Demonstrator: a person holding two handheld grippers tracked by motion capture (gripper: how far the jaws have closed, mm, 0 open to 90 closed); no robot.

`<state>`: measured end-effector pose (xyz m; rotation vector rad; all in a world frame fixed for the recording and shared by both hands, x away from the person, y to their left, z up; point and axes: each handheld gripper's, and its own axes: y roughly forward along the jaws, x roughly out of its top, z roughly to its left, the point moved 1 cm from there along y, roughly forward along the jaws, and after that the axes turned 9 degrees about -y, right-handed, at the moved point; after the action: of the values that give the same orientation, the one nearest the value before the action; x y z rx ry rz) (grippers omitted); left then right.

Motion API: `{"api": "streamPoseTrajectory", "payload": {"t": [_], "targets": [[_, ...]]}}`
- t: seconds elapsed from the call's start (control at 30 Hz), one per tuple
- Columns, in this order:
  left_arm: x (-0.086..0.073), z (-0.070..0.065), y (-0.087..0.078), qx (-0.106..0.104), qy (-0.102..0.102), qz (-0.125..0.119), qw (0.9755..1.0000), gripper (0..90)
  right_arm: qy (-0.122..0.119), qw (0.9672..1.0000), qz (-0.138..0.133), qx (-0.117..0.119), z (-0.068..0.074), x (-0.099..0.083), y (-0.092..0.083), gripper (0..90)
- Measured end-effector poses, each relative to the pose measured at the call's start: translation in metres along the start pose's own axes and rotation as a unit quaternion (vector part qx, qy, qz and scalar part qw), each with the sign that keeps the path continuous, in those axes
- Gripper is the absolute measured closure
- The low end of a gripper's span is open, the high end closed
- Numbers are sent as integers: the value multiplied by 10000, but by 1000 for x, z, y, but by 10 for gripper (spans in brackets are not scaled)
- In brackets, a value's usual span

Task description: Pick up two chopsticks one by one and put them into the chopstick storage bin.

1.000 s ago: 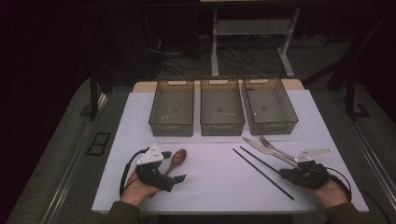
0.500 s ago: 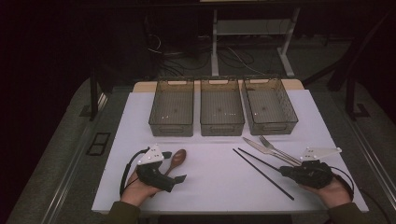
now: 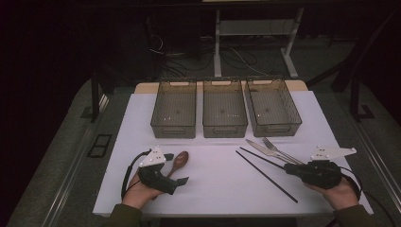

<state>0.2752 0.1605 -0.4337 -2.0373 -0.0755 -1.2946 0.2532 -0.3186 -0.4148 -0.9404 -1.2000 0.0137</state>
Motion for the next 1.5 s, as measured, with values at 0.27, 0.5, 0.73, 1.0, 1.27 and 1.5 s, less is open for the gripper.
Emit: {"api": "streamPoseTrajectory", "payload": {"t": [0.27,0.5,0.73,1.0,1.27,1.5], "targets": [[0,0,0,14,-16,0,10000,0,25,9997,-202,102,-2,9,-1,847],[0,1,0,-5,-21,-7,10000,0,21,9993,-341,161,-5,19,1,847],[0,0,0,-12,-43,-36,10000,0,-58,9985,-480,266,-5,32,4,847],[0,0,1,-11,-80,-61,9999,0,-125,9978,-600,270,-8,44,5,847],[-1,2,0,24,-80,-61,9999,0,-179,9974,-644,259,-14,63,16,847],[-1,1,-1,75,-53,-70,9999,0,-209,9971,-688,234,-19,84,31,847]]}}
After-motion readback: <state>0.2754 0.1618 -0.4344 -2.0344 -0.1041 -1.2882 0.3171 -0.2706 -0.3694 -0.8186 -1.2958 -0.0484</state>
